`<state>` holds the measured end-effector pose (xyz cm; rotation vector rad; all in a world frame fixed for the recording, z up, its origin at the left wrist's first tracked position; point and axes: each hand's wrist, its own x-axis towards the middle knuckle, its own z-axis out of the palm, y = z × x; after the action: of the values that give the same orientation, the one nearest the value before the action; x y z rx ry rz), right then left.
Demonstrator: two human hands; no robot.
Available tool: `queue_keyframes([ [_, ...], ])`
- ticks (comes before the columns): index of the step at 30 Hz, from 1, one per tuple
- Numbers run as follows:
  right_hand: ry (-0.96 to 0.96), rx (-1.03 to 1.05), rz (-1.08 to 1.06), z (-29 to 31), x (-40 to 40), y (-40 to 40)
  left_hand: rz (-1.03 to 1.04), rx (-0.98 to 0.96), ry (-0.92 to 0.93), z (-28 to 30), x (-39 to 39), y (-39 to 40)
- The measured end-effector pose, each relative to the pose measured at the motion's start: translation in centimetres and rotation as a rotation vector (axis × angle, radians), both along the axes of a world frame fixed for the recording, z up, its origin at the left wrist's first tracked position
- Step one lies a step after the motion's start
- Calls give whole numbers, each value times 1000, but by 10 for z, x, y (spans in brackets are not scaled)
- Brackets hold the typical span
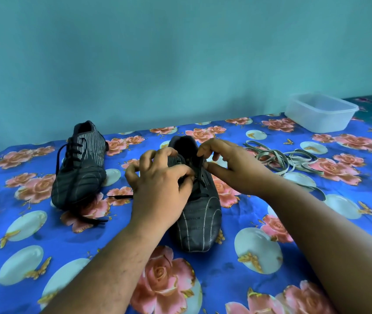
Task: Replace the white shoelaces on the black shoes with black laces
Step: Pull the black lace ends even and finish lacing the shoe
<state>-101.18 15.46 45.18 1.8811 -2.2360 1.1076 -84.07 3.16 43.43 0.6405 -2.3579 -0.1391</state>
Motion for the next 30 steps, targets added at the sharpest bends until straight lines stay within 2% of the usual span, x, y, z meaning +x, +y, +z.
queue_keyframes([
  [3, -6, -6, 5, 1, 3, 0, -21, 120, -28, 0, -1, -2],
  [6, -120, 18, 2, 3, 2, 2, -51, 227, 4, -2, -2, -3],
  [9, -290, 85, 5, 9, -3, 7, -76, 257, 42, -5, -4, -5],
  [11, -332, 157, 35, 12, -5, 11, -85, 285, 59, -7, -5, -6],
  [20, -315, 143, 26, 11, 3, 7, -135, 316, 93, -8, -4, -7],
  [24, -537, 125, 13, 6, -6, 9, -224, 358, 29, -4, 6, -15],
  [27, -650, 38, -56, 6, -18, 12, -287, 412, -61, -6, 15, -27],
  [30, -777, -158, -277, 7, -31, 13, -312, 498, -91, -8, 21, -39],
])
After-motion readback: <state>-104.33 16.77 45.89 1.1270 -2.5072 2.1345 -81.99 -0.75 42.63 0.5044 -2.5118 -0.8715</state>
